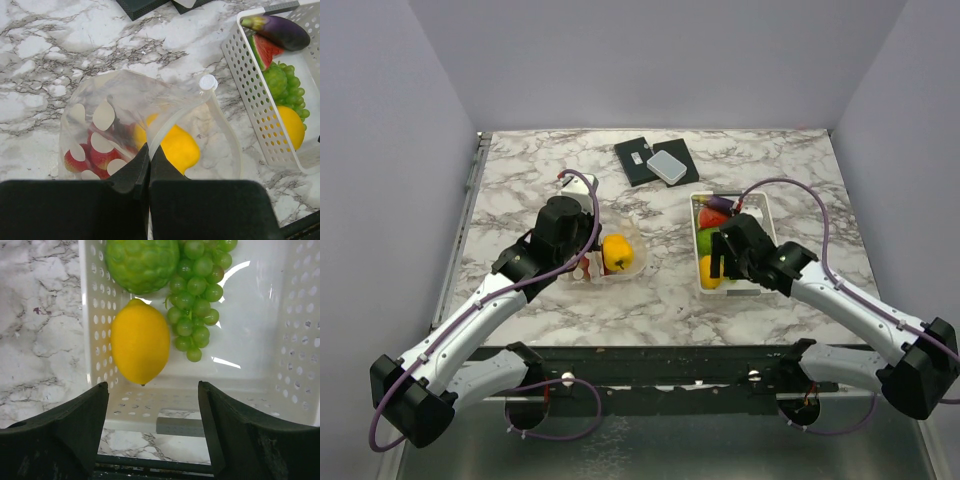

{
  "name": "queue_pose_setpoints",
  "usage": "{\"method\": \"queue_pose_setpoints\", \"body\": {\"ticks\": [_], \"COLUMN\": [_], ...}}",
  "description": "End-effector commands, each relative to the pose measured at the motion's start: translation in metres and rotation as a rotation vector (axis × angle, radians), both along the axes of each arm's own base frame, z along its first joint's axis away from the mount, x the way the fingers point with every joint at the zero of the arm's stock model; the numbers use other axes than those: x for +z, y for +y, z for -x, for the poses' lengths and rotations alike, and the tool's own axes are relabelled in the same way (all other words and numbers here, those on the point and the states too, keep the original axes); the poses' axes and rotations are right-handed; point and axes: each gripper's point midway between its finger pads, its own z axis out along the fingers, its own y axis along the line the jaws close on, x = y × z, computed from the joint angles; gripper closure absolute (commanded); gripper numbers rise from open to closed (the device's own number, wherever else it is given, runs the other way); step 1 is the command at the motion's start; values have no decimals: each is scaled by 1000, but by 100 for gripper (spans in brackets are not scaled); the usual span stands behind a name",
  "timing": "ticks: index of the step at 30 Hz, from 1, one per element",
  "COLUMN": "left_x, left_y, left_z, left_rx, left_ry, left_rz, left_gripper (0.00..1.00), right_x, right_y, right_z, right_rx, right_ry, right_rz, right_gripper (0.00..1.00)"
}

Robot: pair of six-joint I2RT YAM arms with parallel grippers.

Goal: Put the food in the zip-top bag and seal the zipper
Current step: Pick up the fake fruit from the bin.

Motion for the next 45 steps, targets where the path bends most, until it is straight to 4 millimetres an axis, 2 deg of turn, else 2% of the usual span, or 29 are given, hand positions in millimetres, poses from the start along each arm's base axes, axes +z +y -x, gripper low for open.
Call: {"method": "queue_pose_setpoints", "body": {"ticks": [1, 8, 13, 26, 33, 36, 39, 42, 45], "left_x": [1, 1, 1, 2, 1, 2, 2, 3, 2], "left_y": [1, 1, 0, 1, 2, 1, 2, 1, 1], "left_z": [0, -1, 0, 0, 0, 0, 0, 0, 0], "left_rx": [-1, 0, -3, 2, 1, 0, 1, -1, -1], "left_ry": [-12, -12, -11, -17, -16, -16, -18, -17, -17], "left_rz": [-7, -8, -10, -12, -15, -14, -14, -12, -12], "left_gripper": [100, 100, 100, 100, 100, 100, 100, 100, 100], "right_x": [-13, -33, -48, -67, -79, -80, -76, -67, -51], "right_y": [8, 14, 10, 18, 18, 15, 11, 3, 0], "right_z": [-3, -9, -13, -26, -26, -26, -27, -28, -31], "right_rx": [2, 16, -9, -14, -17, -24, -33, -49, -57], "right_ry": [34, 73, 96, 115, 139, 138, 125, 108, 71], "right_rz": [-62, -107, -87, -118, -104, -90, -74, -45, -45], "right_gripper": [23, 23, 24, 26, 30, 35, 45, 60, 67]}}
